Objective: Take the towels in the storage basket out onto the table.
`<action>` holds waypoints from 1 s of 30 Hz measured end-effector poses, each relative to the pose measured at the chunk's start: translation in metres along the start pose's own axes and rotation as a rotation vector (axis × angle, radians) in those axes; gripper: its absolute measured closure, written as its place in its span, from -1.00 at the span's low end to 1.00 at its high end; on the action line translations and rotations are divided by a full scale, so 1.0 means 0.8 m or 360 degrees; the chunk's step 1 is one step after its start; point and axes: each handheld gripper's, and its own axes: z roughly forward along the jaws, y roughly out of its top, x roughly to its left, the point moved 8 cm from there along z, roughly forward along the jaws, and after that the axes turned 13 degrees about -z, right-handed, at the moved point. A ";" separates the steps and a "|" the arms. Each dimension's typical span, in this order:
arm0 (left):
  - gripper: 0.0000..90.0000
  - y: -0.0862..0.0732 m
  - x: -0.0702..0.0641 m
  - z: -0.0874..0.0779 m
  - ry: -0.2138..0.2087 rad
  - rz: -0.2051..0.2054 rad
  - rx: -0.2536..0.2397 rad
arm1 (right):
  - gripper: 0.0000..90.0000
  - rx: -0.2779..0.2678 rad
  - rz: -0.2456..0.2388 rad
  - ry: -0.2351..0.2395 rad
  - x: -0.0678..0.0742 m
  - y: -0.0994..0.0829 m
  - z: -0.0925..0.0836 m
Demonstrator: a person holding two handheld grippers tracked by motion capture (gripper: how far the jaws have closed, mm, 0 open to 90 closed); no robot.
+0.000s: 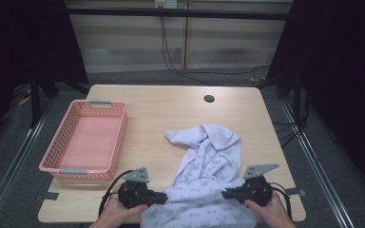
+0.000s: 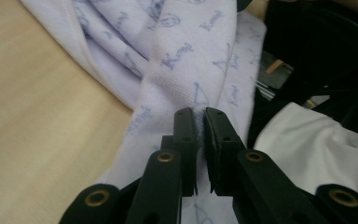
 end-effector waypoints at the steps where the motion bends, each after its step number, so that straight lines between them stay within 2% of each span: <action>1: 0.83 -0.006 -0.004 -0.004 -0.0023 -0.0012 0.0005 | 0.89 0.0010 0.0000 0.0025 0.011 -0.004 0.000; 3: 0.72 -0.008 -0.008 -0.008 -0.0030 -0.0008 -0.0014 | 0.76 0.0026 -0.0002 0.0060 0.026 -0.010 0.000; 5: 0.54 0.001 -0.005 -0.009 -0.0013 -0.0023 -0.0063 | 0.47 0.0011 -0.0010 0.0070 0.032 -0.011 -0.001; 6: 0.54 0.008 -0.003 -0.008 -0.0009 -0.0027 -0.0081 | 0.31 -0.0002 -0.0008 0.0051 0.029 -0.009 -0.002; 7: 0.53 0.018 0.001 -0.005 0.0005 -0.0023 -0.0110 | 0.24 -0.0032 0.0019 0.0043 0.024 -0.004 -0.004; 8: 0.54 0.025 0.003 -0.003 -0.0001 -0.0017 -0.0120 | 0.21 -0.0089 0.0041 0.0041 0.016 0.003 -0.006; 11: 0.63 0.049 0.014 0.012 0.0000 -0.0008 -0.0125 | 0.16 -0.0164 0.0049 -0.0012 -0.007 0.019 -0.009; 12: 0.63 0.060 0.019 0.018 0.0013 -0.0001 -0.0140 | 0.16 -0.0199 0.0055 -0.0005 -0.013 0.025 -0.011; 13: 0.63 0.069 0.025 0.022 0.0031 -0.0008 -0.0154 | 0.15 -0.0231 0.0056 -0.0033 -0.022 0.032 -0.014; 15: 0.61 0.084 0.040 0.034 0.0067 -0.0038 -0.0165 | 0.15 -0.0197 0.0040 -0.0097 -0.034 0.038 -0.016; 17: 0.54 0.094 0.052 0.050 0.0088 -0.0067 -0.0138 | 0.15 -0.0207 0.0053 -0.0139 -0.050 0.043 -0.012; 19: 0.49 0.097 0.066 0.071 0.0159 -0.0068 -0.0077 | 0.13 -0.0174 0.0040 -0.0181 -0.063 0.044 -0.005; 20: 0.47 0.095 0.070 0.079 0.0155 -0.0106 -0.0037 | 0.12 -0.0148 0.0046 -0.0204 -0.070 0.044 0.001; 22: 0.44 0.089 0.076 0.089 0.0221 -0.0074 0.0005 | 0.11 -0.0138 0.0077 -0.0211 -0.084 0.045 0.009; 23: 0.45 0.088 0.076 0.090 0.0215 -0.0058 -0.0001 | 0.09 -0.0121 0.0078 -0.0232 -0.091 0.044 0.013; 24: 0.48 0.088 0.078 0.090 0.0238 -0.0029 -0.0004 | 0.09 -0.0106 0.0083 -0.0242 -0.096 0.042 0.016; 25: 0.64 0.088 0.081 0.088 0.0298 0.0019 0.0010 | 0.08 -0.0090 0.0092 -0.0260 -0.104 0.040 0.021; 26: 0.81 0.087 0.082 0.086 0.0294 0.0021 0.0030 | 0.08 -0.0068 0.0108 -0.0272 -0.113 0.036 0.028; 27: 0.89 0.086 0.082 0.085 0.0288 0.0004 0.0016 | 0.08 -0.0042 0.0103 -0.0293 -0.119 0.033 0.032; 28: 0.96 0.085 0.083 0.082 0.0328 0.0005 0.0031 | 0.08 -0.0017 0.0110 -0.0319 -0.123 0.029 0.037; 30: 1.00 0.080 0.083 0.076 0.0367 0.0011 0.0032 | 0.12 0.0047 0.0115 -0.0319 -0.121 0.022 0.045</action>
